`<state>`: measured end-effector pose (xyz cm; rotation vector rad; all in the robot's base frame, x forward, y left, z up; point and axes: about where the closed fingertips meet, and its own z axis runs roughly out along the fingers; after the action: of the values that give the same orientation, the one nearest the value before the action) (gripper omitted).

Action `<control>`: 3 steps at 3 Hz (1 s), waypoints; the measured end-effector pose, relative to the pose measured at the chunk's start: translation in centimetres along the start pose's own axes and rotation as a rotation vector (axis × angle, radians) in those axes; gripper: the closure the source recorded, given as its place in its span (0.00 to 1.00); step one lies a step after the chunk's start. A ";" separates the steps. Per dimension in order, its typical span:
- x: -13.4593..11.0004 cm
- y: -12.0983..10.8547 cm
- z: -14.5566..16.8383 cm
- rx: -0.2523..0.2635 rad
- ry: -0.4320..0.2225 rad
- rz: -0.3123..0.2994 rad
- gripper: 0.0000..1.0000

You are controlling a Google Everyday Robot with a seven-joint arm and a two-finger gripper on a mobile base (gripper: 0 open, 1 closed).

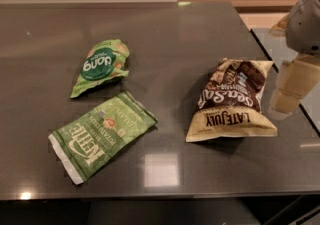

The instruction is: Pick brown chip bag

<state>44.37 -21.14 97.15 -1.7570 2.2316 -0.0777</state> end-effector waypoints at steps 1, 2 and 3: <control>-1.1 -1.0 1.9 -0.061 0.006 0.050 0.00; -2.4 -2.0 4.0 -0.133 0.013 0.166 0.00; -3.0 -2.1 5.4 -0.167 0.024 0.295 0.00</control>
Offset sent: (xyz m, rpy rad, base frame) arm 0.0457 0.0388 -0.0483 0.1013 0.3069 -0.2813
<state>48.44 -18.04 93.03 -1.4874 2.5532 0.1564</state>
